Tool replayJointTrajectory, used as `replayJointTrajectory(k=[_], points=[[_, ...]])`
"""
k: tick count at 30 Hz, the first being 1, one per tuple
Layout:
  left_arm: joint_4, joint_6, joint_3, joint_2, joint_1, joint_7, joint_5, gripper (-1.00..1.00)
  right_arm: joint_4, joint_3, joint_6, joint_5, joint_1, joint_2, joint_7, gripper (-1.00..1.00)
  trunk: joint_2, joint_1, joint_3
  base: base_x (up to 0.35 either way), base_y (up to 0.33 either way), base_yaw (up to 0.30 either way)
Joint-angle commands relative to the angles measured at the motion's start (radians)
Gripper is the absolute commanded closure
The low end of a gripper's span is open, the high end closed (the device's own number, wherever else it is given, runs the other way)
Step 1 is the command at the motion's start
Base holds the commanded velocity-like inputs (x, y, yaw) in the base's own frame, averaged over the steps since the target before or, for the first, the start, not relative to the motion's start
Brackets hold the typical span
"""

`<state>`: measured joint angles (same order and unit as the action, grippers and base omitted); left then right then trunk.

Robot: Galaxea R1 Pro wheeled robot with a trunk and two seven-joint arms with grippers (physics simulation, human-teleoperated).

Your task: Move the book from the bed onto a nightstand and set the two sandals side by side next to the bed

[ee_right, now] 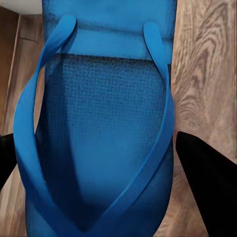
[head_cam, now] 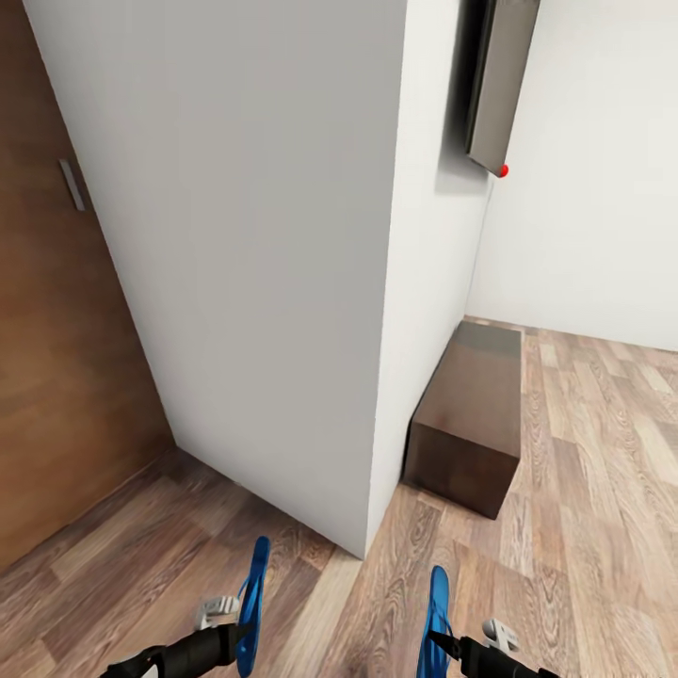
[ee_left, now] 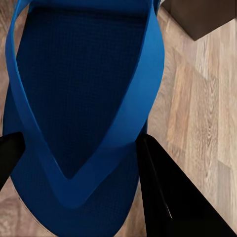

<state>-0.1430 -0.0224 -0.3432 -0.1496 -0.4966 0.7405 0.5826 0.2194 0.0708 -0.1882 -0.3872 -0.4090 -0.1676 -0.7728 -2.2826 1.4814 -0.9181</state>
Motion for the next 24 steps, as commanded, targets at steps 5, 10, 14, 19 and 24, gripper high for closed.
replayJointTrajectory(k=[5,10,14,19,24], points=[[0.004,-0.006,-0.009,0.003,0.0,0.0,0.006,1.0,0.0,0.007,-0.011,-0.002,-0.001,0.0,-0.004,1.0,0.0,0.0,0.003,0.0,0.0,-0.201],[0.024,-0.005,-0.01,0.005,0.0,0.001,0.006,1.0,-0.001,0.007,-0.011,-0.002,-0.001,0.0,-0.004,1.0,0.0,0.0,0.006,0.0,0.0,-0.201],[0.028,-0.005,-0.01,0.008,0.0,0.001,0.006,1.0,-0.001,0.007,-0.011,-0.002,-0.001,0.0,-0.004,1.0,0.0,0.0,0.009,0.0,0.0,-0.201],[0.029,-0.005,-0.01,0.01,0.0,0.0,0.006,1.0,-0.001,0.007,-0.011,-0.002,-0.001,0.0,-0.003,1.0,0.0,0.0,0.012,0.0,0.0,-0.201],[0.029,-0.005,-0.01,0.01,0.0,-0.001,0.006,1.0,-0.001,0.007,-0.011,-0.002,-0.001,0.0,-0.003,1.0,0.0,0.0,0.016,0.0,0.0,-0.201]])
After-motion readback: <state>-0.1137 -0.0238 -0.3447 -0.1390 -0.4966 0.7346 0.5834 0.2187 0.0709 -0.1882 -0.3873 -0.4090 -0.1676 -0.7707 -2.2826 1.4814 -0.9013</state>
